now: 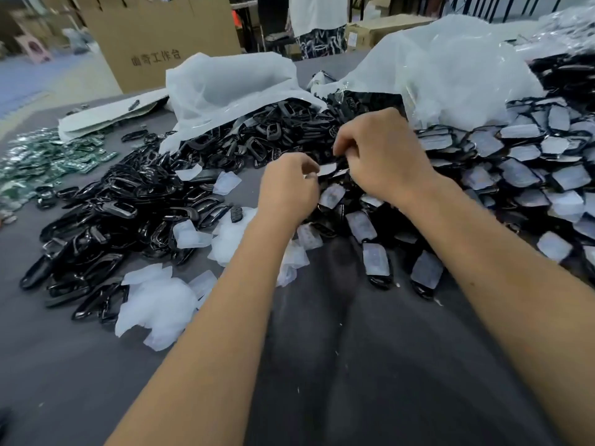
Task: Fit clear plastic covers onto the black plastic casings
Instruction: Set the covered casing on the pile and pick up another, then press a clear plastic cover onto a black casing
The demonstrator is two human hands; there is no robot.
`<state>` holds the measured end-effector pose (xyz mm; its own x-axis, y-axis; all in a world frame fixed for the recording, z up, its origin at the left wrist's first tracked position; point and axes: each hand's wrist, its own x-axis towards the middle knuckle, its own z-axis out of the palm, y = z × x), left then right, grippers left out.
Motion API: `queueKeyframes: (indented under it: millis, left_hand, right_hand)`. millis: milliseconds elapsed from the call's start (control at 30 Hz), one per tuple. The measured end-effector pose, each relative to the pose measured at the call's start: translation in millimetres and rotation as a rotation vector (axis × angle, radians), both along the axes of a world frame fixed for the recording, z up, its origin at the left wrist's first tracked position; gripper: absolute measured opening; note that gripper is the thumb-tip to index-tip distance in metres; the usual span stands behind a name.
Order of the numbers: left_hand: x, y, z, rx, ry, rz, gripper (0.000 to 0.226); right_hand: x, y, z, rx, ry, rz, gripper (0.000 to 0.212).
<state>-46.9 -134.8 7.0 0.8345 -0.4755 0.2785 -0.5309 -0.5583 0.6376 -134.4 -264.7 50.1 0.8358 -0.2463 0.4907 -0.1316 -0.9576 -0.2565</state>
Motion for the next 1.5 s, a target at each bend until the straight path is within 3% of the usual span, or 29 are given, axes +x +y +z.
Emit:
queueKeyframes:
  millis: [100, 167, 267, 333, 467, 600, 733, 833, 1100, 1267, 1400, 1500]
  left_hand:
    - [16.4, 20.7, -7.6, 0.076, 0.005, 0.051, 0.027]
    - [29.6, 30.0, -11.6, 0.164, -0.036, 0.044, 0.026]
    - [57.7, 38.0, -16.8, 0.333, -0.195, 0.034, 0.03]
    - [76.3, 38.9, -19.1, 0.49, -0.275, 0.037, 0.016]
    - [115.8, 32.4, -23.2, 0.565, -0.256, 0.043, 0.061]
    - [136.4, 26.5, -19.8, 0.692, -0.199, -0.009, 0.073]
    - [141.7, 28.6, -21.8, 0.609, -0.417, 0.073, 0.042]
    - [143.0, 31.6, -18.9, 0.6, -0.455, 0.085, 0.021]
    - [126.2, 33.3, -13.0, 0.735, -0.44, -0.011, 0.044]
    - [113.8, 36.9, -12.6, 0.734, -0.395, -0.037, 0.039]
    - [105.6, 43.3, -9.3, 0.757, -0.337, -0.061, 0.032]
    - [97.7, 51.1, -1.7, 0.762, -0.252, -0.07, 0.033]
  right_hand:
    - [30.5, 29.4, -16.2, 0.0, 0.238, 0.078, 0.025]
    - [46.6, 44.1, -24.7, -0.015, 0.367, 0.099, 0.006]
    - [66.6, 56.0, -29.5, -0.014, 0.469, 0.154, 0.006]
    - [74.6, 57.3, -27.7, -0.012, 0.553, 0.164, 0.011]
    - [82.0, 53.3, -20.4, 0.027, 0.718, 0.188, 0.026]
    - [81.4, 43.8, -20.3, 0.174, 0.711, 0.241, 0.026]
    - [79.4, 37.1, -24.1, 0.288, 0.647, 0.215, 0.027]
    - [79.2, 39.0, -26.3, 0.309, 0.577, 0.193, 0.028]
    - [63.1, 48.9, -26.2, 0.265, 0.382, 0.168, 0.031]
    - [52.1, 78.2, -25.3, 0.183, 0.636, 0.307, 0.024]
    - [54.7, 101.8, -38.8, 0.029, 0.543, 0.23, 0.044]
    - [54.4, 105.0, -42.3, 0.042, 0.516, 0.245, 0.043]
